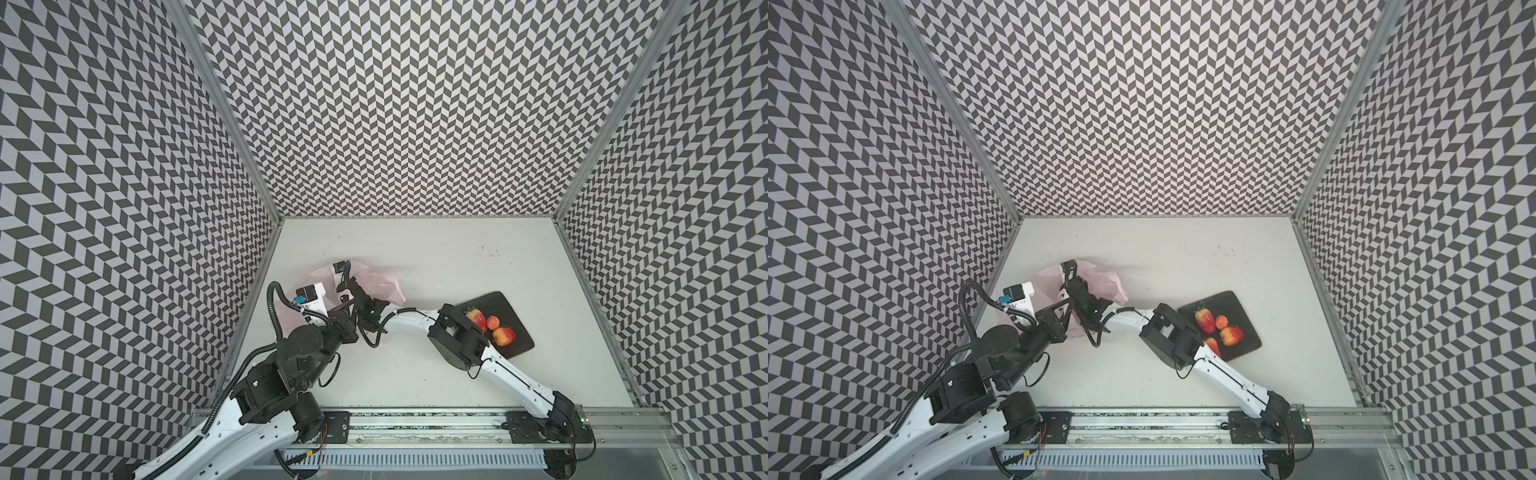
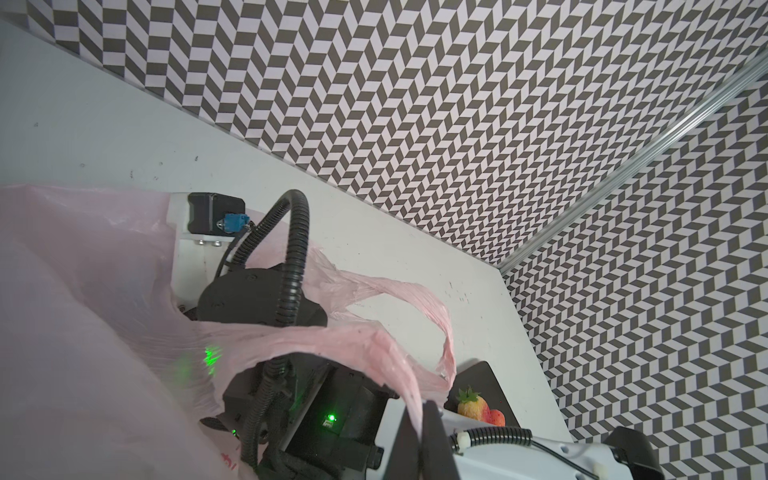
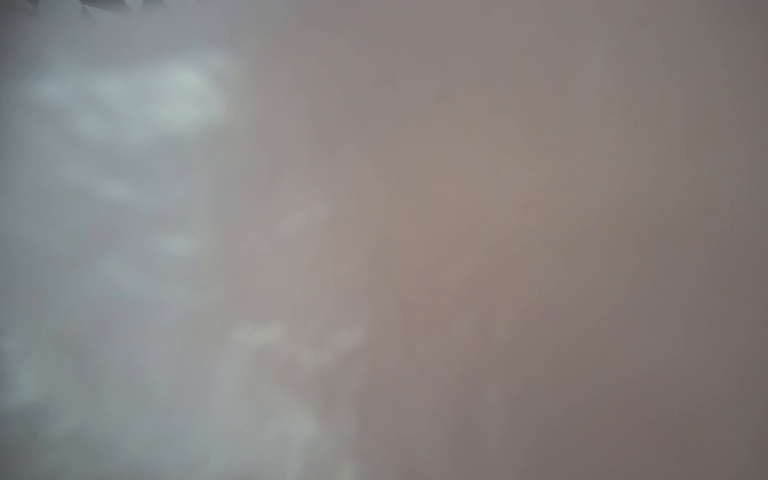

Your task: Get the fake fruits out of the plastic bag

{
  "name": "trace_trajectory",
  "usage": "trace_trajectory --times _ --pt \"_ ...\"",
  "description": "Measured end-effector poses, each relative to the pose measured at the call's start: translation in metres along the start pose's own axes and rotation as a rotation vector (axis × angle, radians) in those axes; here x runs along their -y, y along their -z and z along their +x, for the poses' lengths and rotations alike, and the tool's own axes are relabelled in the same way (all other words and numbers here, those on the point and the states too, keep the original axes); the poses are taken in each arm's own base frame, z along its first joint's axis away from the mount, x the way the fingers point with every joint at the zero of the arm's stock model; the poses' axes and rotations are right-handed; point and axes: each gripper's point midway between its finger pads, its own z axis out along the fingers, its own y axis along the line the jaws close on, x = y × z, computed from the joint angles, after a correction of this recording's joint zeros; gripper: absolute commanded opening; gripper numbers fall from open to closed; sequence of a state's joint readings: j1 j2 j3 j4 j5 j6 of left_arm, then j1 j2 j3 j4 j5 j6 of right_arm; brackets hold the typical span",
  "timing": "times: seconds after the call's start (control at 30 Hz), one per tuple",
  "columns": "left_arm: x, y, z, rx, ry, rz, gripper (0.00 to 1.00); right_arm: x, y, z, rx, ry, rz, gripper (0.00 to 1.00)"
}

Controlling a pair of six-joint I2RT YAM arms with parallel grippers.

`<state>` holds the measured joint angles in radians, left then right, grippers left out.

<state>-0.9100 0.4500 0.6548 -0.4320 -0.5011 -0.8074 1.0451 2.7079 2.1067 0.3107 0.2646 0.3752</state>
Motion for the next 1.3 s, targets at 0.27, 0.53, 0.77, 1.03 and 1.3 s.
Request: trace_trajectory --times 0.27,0.53,0.77,1.03,1.3 --pt "-0.018 0.004 -0.006 0.063 0.108 -0.065 0.0 0.023 0.041 0.026 -0.084 0.09 0.024 0.33" --pt "-0.036 -0.004 0.005 0.068 0.141 -0.141 0.0 0.025 0.096 -0.001 -0.074 0.108 -0.028 0.31" --pt "-0.05 -0.01 0.019 0.058 0.155 -0.188 0.0 0.03 0.139 -0.039 -0.03 0.1 -0.074 0.3" --pt "-0.059 -0.012 0.024 0.068 0.168 -0.218 0.0 0.033 0.172 -0.056 -0.049 0.14 -0.137 0.3" --pt "-0.054 -0.013 0.024 0.061 0.137 -0.196 0.56 0.025 0.173 -0.04 -0.109 0.175 -0.205 0.36"
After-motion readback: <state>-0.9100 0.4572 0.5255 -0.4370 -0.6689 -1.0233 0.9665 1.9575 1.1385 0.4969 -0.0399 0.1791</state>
